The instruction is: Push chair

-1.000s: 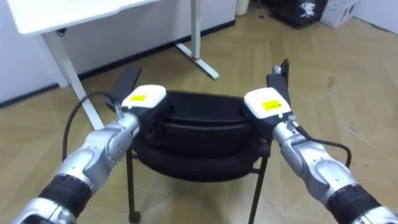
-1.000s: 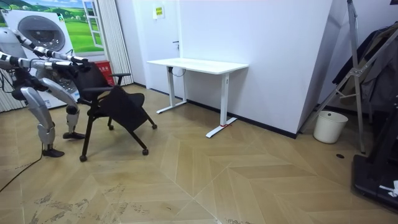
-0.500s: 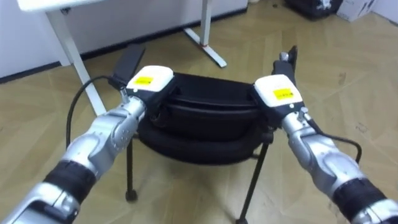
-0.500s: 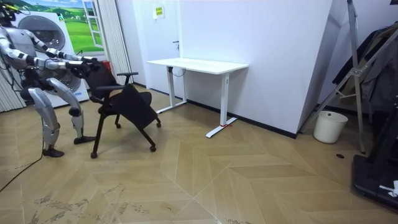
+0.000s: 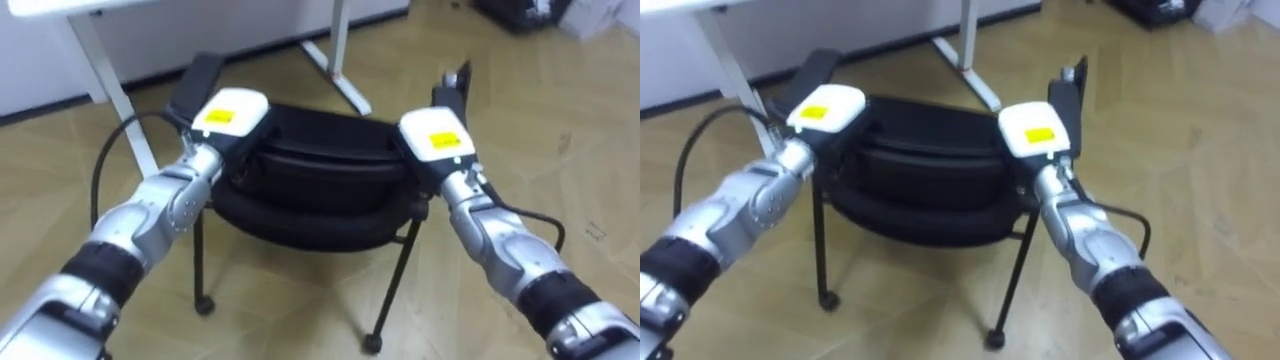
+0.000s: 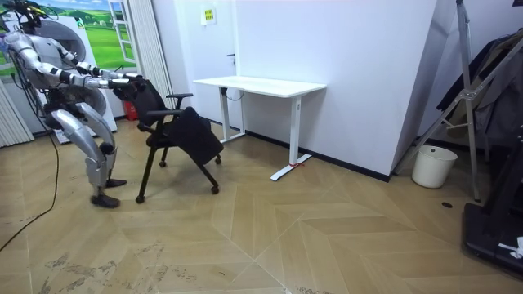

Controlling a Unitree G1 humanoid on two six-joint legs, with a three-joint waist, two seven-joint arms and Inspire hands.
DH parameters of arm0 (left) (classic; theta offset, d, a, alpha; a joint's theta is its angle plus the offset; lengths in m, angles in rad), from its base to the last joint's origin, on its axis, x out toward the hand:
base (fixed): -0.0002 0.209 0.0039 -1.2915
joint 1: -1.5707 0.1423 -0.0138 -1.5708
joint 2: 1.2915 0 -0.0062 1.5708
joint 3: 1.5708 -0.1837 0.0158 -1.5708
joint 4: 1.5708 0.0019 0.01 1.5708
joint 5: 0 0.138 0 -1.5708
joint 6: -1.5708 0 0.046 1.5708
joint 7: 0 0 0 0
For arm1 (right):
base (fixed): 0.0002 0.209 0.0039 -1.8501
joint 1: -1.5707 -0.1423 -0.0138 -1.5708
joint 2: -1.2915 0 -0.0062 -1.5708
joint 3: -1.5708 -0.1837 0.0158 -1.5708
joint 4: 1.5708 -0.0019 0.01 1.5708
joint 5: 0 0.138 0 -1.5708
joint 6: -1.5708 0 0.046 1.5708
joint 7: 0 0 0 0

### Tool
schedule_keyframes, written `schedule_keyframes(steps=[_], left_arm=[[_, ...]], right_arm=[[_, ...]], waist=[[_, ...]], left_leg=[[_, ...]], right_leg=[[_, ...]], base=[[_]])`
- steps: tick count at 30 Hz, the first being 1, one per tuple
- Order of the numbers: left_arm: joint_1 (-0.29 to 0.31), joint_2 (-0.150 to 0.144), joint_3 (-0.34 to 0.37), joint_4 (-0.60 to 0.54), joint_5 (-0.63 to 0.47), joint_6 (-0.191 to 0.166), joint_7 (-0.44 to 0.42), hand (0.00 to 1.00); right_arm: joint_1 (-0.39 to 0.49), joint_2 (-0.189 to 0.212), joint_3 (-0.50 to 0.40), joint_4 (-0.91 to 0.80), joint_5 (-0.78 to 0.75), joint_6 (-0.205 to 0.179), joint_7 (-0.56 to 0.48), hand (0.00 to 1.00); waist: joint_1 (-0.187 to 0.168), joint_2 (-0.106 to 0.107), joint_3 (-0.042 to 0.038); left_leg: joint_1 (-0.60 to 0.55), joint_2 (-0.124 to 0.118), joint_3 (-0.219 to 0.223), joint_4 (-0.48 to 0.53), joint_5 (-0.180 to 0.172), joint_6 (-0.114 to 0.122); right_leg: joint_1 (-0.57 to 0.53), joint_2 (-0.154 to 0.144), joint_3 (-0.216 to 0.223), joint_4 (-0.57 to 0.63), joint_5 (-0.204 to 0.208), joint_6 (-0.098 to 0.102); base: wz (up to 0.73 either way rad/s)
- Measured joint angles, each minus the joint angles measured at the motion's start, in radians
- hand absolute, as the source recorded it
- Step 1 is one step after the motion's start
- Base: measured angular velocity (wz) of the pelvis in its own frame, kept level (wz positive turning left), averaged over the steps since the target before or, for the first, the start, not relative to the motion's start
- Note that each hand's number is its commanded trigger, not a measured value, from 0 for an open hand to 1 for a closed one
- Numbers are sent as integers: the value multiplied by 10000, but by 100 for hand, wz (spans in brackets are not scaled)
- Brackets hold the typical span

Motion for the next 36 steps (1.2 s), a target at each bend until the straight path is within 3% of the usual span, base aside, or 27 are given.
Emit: schedule_keyframes(steps=[1,2,3,4,5,7,8,10,11,13,15,17,19,20,22,25,26,28,31,32,34,36], left_arm=[[39,15,34,0,0,1,13,100],[33,32,68,-11,-1,0,48,100],[3,14,190,-20,-1,1,102,100],[-29,-22,297,-12,0,19,106,100],[-52,-36,324,-9,3,30,110,100],[-104,-37,444,6,5,31,122,100],[-128,-36,455,18,7,35,136,100],[-132,-35,443,81,6,40,295,100],[-122,-40,435,86,8,50,298,100],[-117,-111,386,93,9,132,315,100],[-29,-153,316,157,-11,140,445,100],[9,-263,286,241,-15,154,570,100],[41,-388,274,244,3,251,691,100],[36,-421,271,245,16,281,711,100],[22,-509,275,231,89,309,763,100],[8,-530,190,91,100,430,761,100],[8,-521,168,35,105,473,761,100],[-50,-460,47,-175,104,618,759,100],[-185,-370,4,-394,118,736,752,100],[-217,-347,-2,-404,132,735,752,100],[-286,-296,-67,-424,130,779,729,100],[-340,-271,-71,-415,113,774,719,100]], right_arm=[[-73,52,-4,94,-60,-18,1,100],[-160,49,-15,146,-72,-55,4,100],[-430,52,-8,316,-79,-127,23,100],[-630,37,14,366,-88,-168,83,100],[-677,12,15,359,-109,-181,98,100],[-885,16,14,360,-156,-182,291,100],[-944,19,13,395,-156,-184,325,100],[-1101,58,15,666,-137,-289,375,100],[-1123,69,17,698,-120,-321,391,100],[-1126,52,13,752,-67,-362,400,100],[-1098,50,28,827,-68,-426,411,100],[-1038,19,21,825,-66,-436,414,100],[-1036,-90,21,782,-68,-475,483,100],[-1040,-121,20,781,-69,-489,482,100],[-1038,-196,11,770,-31,-493,472,100],[-1016,-252,9,769,41,-514,465,100],[-1016,-254,8,771,44,-513,431,100],[-1015,-262,-6,791,35,-492,229,100],[-1037,-280,-150,706,31,-456,-55,100],[-1038,-241,-186,713,31,-445,-68,100],[-1046,-209,-194,710,39,-388,-79,100],[-1053,-209,-196,636,41,-342,-80,100]], waist=[[17,-23,-168],[50,26,-156],[109,125,-114],[127,143,-119],[134,132,-113],[163,22,-48],[171,12,-33],[268,-139,82],[274,-181,104],[239,-243,147],[206,-243,171],[190,-214,174],[317,-217,176],[338,-220,178],[426,-227,190],[270,-201,180],[272,-217,186],[203,-331,118],[190,-445,67],[190,-510,41],[193,-651,32],[176,-778,30]], left_leg=[[6,216,-120,80,-126,-297],[36,300,-189,83,-140,-474],[120,544,-280,40,-201,-722],[213,664,-381,-150,-168,-880],[265,728,-410,-222,-147,-928],[359,1057,-368,85,-105,-1142],[318,1136,-378,348,-52,-1148],[-8,1325,-401,1657,399,-775],[-151,1368,-425,2023,568,-687],[-768,1453,-792,3374,1565,-373],[-1073,1435,-975,3928,2273,-305],[-1454,1199,-858,4243,2317,-298],[-2029,660,-452,3893,2104,-80],[-2171,512,-298,3638,2081,-46],[-2476,39,477,2012,2084,-47],[-2454,-559,794,-140,2206,18],[-2442,-606,788,-309,2333,166],[-2304,-794,843,-816,2695,416],[-2260,-861,1141,-1074,2851,728],[-2239,-868,1229,-1096,2834,766],[-2019,-964,1449,-1086,2567,1127],[-1867,-1205,1429,-1069,2311,1188]], right_leg=[[95,306,13,146,43,-138],[124,433,-25,217,26,-314],[140,678,-81,383,-133,-587],[127,727,-286,617,-451,-759],[122,768,-294,729,-601,-799],[138,852,-485,1383,-1319,-1067],[173,863,-545,1538,-1477,-1142],[349,856,-609,2199,-2073,-1340],[411,844,-642,2334,-2248,-1349],[730,839,-878,2617,-2771,-1447],[1057,867,-1005,2618,-2979,-1551],[1308,868,-1121,2615,-3163,-1619],[1410,830,-1118,2615,-3340,-1696],[1427,818,-1115,2613,-3359,-1685],[1563,744,-1215,2593,-3501,-1625],[1803,737,-1438,2507,-3697,-1358],[1844,737,-1442,2461,-3711,-1333],[1933,688,-1424,2167,-3675,-1184],[1944,593,-1334,2021,-3655,-1111],[1952,555,-1313,2012,-3679,-1069],[2171,456,-1193,1899,-3787,-894],[2239,266,-1118,2126,-3851,-776]], base=[[36],[14],[9],[12],[21],[21],[17],[8],[17],[24],[22],[17],[-8],[-9],[-4],[15],[13],[6],[-3],[-4],[-8],[-11]])
